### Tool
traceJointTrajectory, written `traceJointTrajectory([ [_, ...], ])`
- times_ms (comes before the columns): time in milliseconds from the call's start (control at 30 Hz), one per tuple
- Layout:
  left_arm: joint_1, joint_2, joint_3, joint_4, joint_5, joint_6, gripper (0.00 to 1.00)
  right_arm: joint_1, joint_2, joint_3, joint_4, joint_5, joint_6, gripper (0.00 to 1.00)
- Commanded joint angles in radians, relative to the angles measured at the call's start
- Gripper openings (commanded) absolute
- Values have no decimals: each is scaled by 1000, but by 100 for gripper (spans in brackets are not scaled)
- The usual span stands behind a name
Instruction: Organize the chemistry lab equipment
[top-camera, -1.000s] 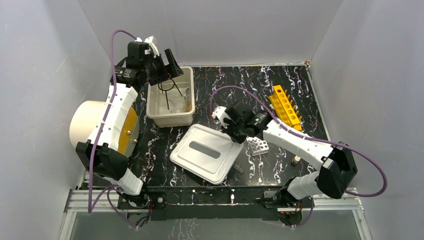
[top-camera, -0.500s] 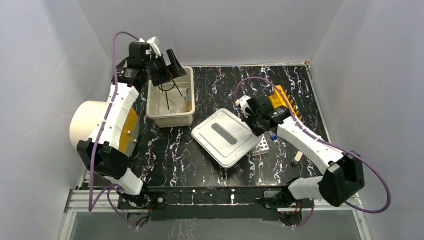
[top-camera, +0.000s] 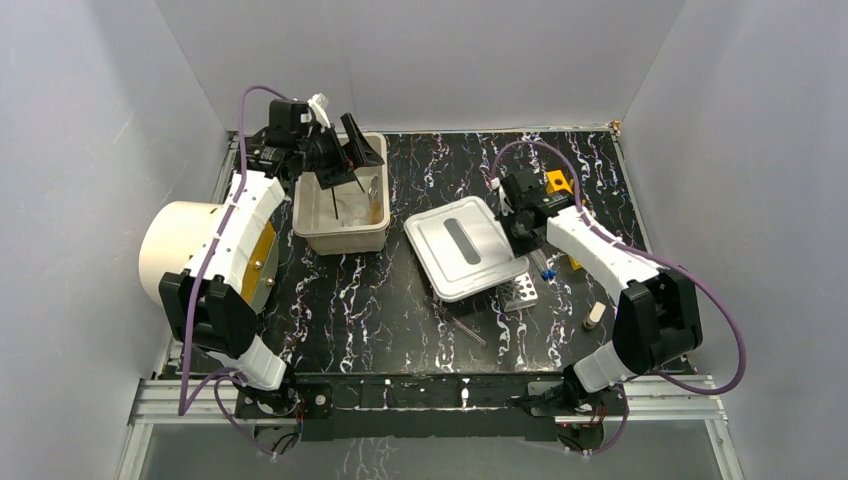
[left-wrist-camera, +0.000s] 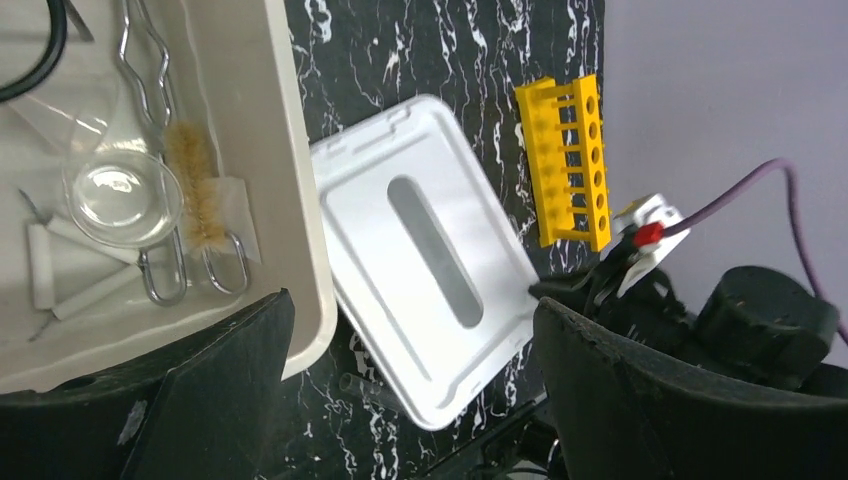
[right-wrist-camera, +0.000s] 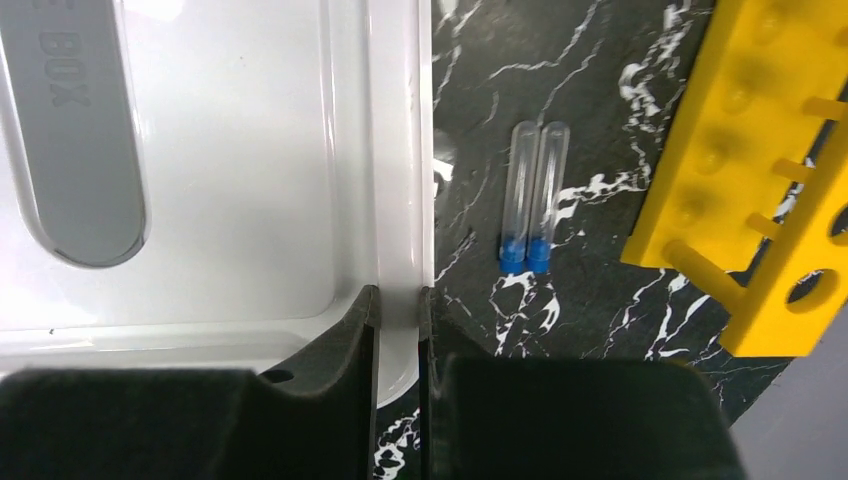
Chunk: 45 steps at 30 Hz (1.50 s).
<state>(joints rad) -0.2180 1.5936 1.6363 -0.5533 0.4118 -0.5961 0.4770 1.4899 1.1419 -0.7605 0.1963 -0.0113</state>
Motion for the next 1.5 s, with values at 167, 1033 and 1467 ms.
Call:
traceJointTrajectory([
  [167,-83,-18,-72,65,62,-81,89,-100,78,144,24,-66,135,0],
  [1033,-330,143,-128,72,-73,-270,91,-282,142,220,104,-349,207,0],
  [1467,-343,273,-129,232,60,-407,65,-309,120,164,159,-433,258,0],
])
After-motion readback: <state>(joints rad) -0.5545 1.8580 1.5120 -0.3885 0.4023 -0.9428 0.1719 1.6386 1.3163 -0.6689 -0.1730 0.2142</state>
